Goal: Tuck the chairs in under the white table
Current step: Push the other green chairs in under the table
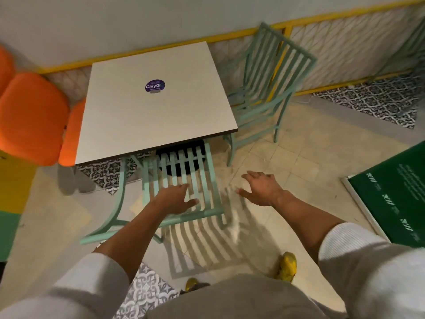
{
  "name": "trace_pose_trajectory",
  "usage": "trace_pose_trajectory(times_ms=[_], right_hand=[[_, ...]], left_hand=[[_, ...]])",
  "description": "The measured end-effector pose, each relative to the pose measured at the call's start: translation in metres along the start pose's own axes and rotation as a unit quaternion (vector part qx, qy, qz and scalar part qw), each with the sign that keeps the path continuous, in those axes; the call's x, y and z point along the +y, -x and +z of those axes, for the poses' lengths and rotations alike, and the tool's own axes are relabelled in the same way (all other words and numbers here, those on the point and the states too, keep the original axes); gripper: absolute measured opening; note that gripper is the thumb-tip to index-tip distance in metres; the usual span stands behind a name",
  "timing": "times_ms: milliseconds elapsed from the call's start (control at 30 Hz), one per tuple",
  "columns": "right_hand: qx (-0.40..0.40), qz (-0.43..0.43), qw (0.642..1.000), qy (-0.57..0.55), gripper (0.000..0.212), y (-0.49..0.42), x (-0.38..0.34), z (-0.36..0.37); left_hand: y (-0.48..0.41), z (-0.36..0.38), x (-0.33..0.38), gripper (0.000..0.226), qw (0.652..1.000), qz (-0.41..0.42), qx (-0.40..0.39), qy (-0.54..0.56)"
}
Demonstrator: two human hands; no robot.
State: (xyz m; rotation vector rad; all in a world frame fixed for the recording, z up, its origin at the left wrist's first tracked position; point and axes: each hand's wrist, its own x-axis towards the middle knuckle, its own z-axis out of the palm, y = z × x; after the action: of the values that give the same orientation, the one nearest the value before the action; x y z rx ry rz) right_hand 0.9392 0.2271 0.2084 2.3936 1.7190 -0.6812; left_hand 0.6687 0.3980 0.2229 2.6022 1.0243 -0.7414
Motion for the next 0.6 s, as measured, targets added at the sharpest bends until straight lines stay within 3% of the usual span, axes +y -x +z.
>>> trace_pose_trajectory(times_ms=[333,600], right_hand=[[0.020,0.019,0.999,0.027,0.088,0.023,0.269,-0.065],[0.016,0.004,0.999,0.035,0.092,-0.007,0.382,-0.105]], left_hand=[[-0.092,-0.062,0.244,0.118,0.995,-0.036,0.043,0.087],[-0.181,-0.117,0.341,0.120,0.996,-0.011,0.072,0.041]])
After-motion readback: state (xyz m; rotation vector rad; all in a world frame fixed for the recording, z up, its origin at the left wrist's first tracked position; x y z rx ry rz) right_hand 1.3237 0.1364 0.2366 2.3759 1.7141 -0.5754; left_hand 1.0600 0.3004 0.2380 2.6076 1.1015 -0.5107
